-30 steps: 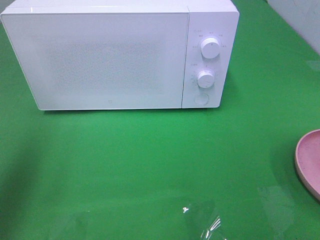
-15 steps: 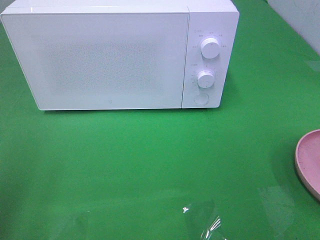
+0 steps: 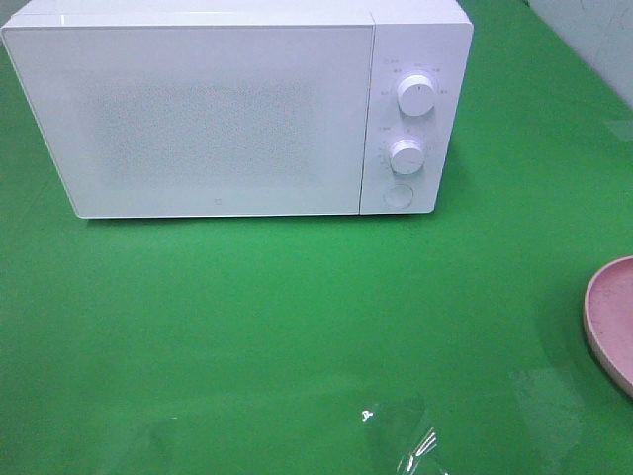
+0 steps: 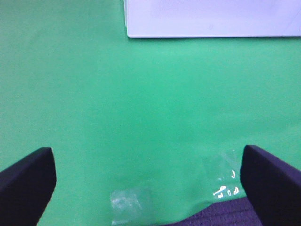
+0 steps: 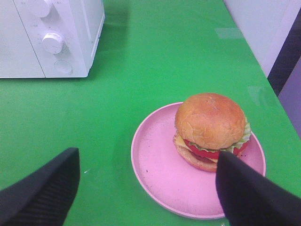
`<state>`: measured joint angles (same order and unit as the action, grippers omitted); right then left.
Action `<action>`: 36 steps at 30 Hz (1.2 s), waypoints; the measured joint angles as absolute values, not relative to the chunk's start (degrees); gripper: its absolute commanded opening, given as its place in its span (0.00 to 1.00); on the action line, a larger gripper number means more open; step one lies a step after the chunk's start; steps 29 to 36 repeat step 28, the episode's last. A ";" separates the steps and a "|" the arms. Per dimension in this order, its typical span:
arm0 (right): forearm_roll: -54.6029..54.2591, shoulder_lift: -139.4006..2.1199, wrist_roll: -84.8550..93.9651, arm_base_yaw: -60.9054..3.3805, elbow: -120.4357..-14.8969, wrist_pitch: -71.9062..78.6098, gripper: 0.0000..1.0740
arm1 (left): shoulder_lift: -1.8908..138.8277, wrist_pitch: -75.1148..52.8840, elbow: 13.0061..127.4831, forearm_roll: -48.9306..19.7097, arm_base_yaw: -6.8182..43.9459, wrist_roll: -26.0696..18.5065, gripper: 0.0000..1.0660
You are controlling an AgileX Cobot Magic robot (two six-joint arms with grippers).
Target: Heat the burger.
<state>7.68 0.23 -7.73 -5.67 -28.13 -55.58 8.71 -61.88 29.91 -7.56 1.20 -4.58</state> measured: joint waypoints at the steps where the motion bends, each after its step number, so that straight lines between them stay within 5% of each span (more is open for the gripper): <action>1: 7.68 0.23 -7.73 -5.67 -28.13 -55.58 0.71 | 8.71 -61.88 29.91 -7.56 1.20 -4.58 0.93; 6: 7.68 0.23 -7.73 -5.67 -28.13 -55.58 0.71 | 0.00 -61.82 29.74 -7.56 1.20 -4.58 0.93; 36: 7.68 0.23 -7.73 -5.67 -28.13 -55.58 0.71 | -0.23 -61.82 29.74 -7.56 1.20 -4.58 0.93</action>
